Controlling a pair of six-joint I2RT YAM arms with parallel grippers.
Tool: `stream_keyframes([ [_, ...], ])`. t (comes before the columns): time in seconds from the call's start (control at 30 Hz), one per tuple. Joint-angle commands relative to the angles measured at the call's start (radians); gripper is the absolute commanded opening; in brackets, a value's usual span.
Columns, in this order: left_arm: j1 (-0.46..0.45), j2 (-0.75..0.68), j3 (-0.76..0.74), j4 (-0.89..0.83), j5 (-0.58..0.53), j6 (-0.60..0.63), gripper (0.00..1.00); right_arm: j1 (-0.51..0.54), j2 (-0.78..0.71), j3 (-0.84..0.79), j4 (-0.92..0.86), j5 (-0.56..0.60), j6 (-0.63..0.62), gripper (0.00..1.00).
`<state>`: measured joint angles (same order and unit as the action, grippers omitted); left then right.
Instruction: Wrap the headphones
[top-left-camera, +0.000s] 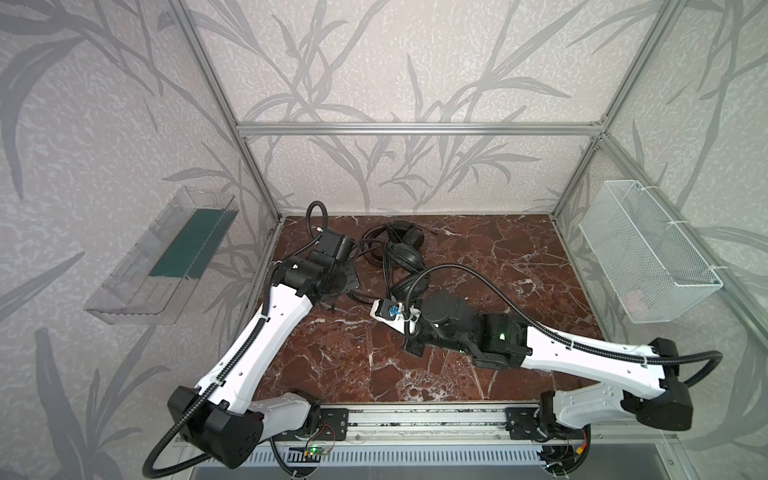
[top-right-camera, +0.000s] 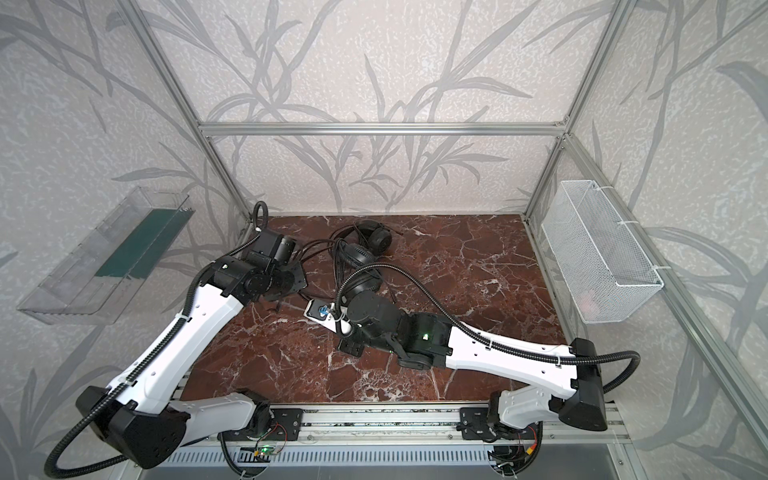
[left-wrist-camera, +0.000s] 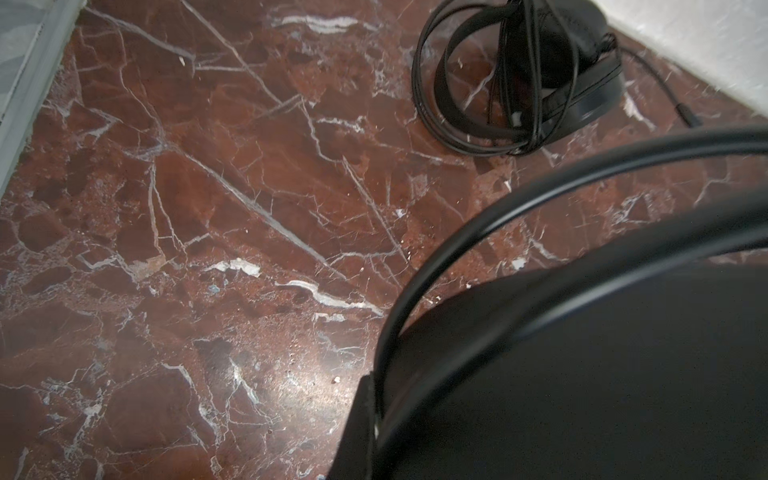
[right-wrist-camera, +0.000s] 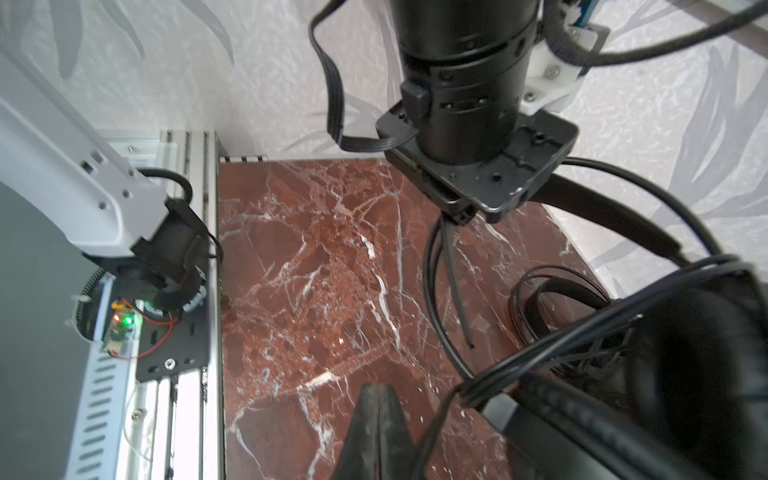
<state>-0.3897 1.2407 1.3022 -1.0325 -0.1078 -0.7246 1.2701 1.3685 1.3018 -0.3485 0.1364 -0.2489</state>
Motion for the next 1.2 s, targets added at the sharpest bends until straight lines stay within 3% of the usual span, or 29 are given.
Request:
stream_keyframes([
  [0.0,-0.009,-0.033,-0.050,0.105,-0.043,0.017,0.00,0.012,0.020,0.116,-0.136,0.080,-0.188,0.00],
  [0.27,-0.119,-0.066,-0.133,0.101,-0.093,0.096,0.00,-0.030,0.125,0.250,-0.171,0.185,-0.385,0.00],
  [0.53,-0.146,-0.133,-0.210,0.096,-0.091,0.171,0.00,-0.077,0.175,0.301,-0.096,0.291,-0.530,0.00],
  [0.6,-0.148,-0.135,-0.225,0.085,-0.078,0.181,0.00,-0.094,0.176,0.301,-0.066,0.299,-0.556,0.06],
  [0.93,-0.153,-0.155,-0.239,0.010,0.004,0.236,0.00,-0.196,0.202,0.324,-0.058,0.241,-0.580,0.06],
  [1.1,-0.153,-0.171,-0.228,-0.046,0.075,0.255,0.00,-0.240,0.204,0.298,0.022,0.230,-0.577,0.20],
  [1.17,-0.155,-0.178,-0.222,-0.065,0.099,0.262,0.00,-0.277,0.212,0.291,0.043,0.227,-0.597,0.21],
])
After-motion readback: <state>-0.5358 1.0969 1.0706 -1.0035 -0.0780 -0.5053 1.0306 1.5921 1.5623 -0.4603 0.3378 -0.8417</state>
